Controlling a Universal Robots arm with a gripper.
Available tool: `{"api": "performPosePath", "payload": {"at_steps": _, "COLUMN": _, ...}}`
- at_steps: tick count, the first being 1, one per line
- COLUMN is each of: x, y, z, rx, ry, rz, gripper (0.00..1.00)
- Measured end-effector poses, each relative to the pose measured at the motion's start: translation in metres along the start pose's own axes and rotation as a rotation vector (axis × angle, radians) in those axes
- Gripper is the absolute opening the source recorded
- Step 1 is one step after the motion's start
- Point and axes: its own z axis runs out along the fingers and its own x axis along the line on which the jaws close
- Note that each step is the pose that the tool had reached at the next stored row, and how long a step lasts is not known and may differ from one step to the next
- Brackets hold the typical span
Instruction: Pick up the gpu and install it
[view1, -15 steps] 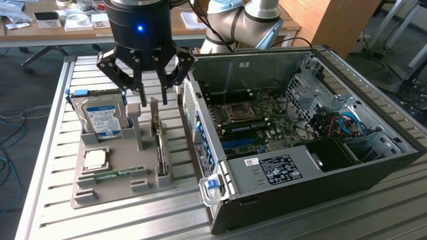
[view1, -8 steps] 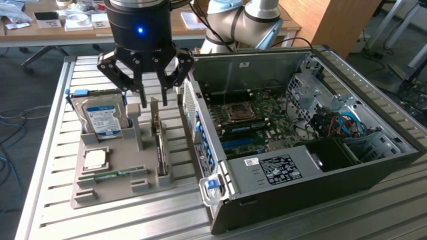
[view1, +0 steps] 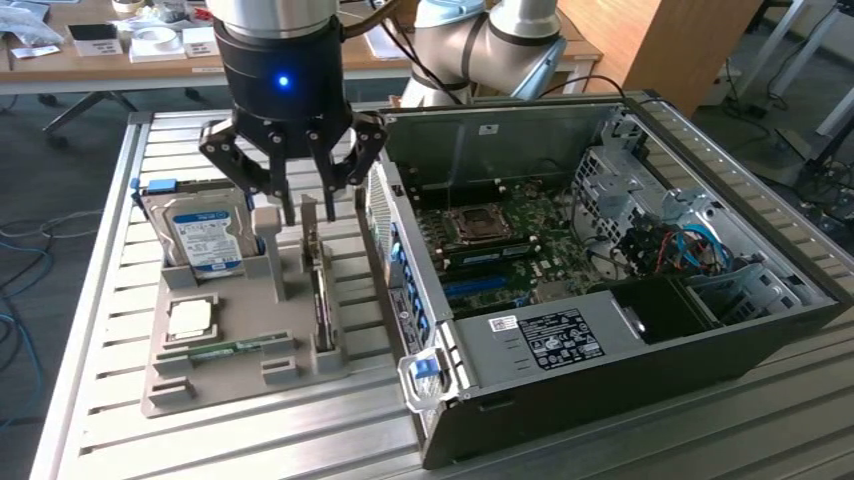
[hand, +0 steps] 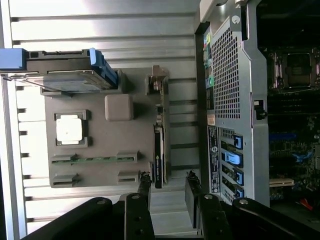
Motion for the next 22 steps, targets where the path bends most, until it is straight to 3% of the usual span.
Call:
{"api": "performPosePath", "payload": {"at_steps": 2, "x": 0.0, "y": -0.0001, "z": 0.0022, "rx": -0.0043, "ry": 0.0001, "rz": 0.0, "gripper": 0.42}}
{"api": "performPosePath", "payload": {"at_steps": 8, "x": 0.001, "y": -0.0004, "z": 0.0069, "rx": -0.0344, "ry": 0.001, "rz": 0.001, "gripper": 0.42}}
{"api": "performPosePath", "payload": {"at_steps": 22, "x": 0.003, "y": -0.0014, "z": 0.0276, "rx": -0.0364, "ry": 0.0011, "rz": 0.001, "gripper": 0.42}}
